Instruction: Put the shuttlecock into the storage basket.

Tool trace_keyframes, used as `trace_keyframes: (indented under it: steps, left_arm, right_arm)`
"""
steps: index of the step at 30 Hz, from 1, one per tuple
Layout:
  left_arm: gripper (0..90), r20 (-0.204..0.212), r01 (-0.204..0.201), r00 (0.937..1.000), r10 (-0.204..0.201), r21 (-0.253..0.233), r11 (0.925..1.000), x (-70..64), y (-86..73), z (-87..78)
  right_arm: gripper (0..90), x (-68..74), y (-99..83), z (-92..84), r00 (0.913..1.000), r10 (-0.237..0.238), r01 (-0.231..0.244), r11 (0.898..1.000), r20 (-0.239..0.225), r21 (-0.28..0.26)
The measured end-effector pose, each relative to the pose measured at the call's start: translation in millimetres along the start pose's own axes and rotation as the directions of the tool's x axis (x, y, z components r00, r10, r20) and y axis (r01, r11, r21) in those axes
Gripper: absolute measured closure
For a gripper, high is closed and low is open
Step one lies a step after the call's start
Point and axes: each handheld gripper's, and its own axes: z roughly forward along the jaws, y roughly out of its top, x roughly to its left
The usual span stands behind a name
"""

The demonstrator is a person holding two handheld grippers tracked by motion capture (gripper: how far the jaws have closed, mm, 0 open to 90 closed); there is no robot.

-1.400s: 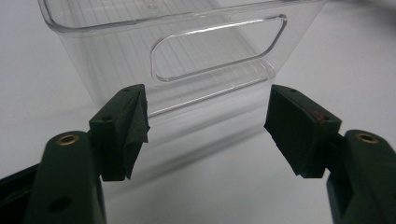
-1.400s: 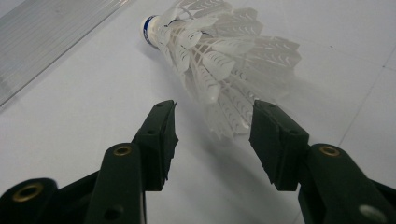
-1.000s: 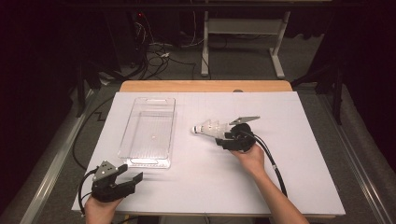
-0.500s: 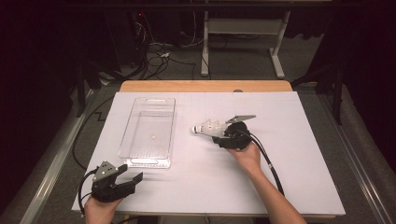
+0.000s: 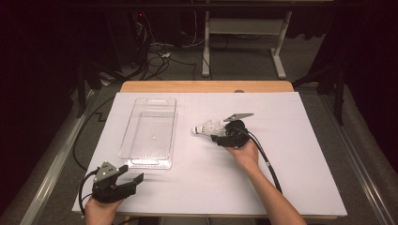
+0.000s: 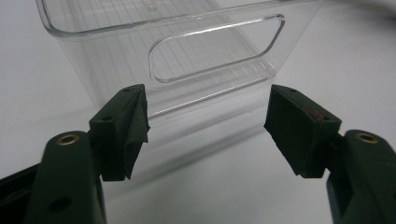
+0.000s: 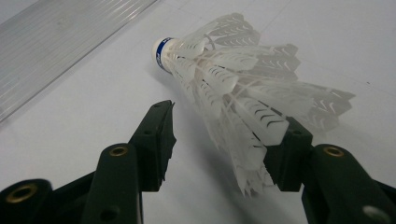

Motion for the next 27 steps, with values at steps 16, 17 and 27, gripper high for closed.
trace_keyframes:
  steps: [16,17,27]
  left_arm:
    - [30.9,0.0,-0.001,1.0,0.001,0.0,1.0,0.2,-0.1,-0.1]
    - [31.0,0.0,-0.001,1.0,0.001,0.001,1.0,0.1,-0.1,-0.1]
    - [31.0,0.0,0.001,1.0,-0.001,-0.002,1.0,0.2,-0.1,0.2]
  right_arm:
    - [50.1,-2.3,3.7,9.2,0.9999,0.01,-0.01,1.0,-0.012,0.014]
    - [50.2,-2.4,3.7,9.2,0.9998,0.016,-0.015,1.0,-0.012,0.015]
    - [52.4,-0.2,7.9,11.8,0.9997,0.013,-0.012,0.999,-0.022,0.033]
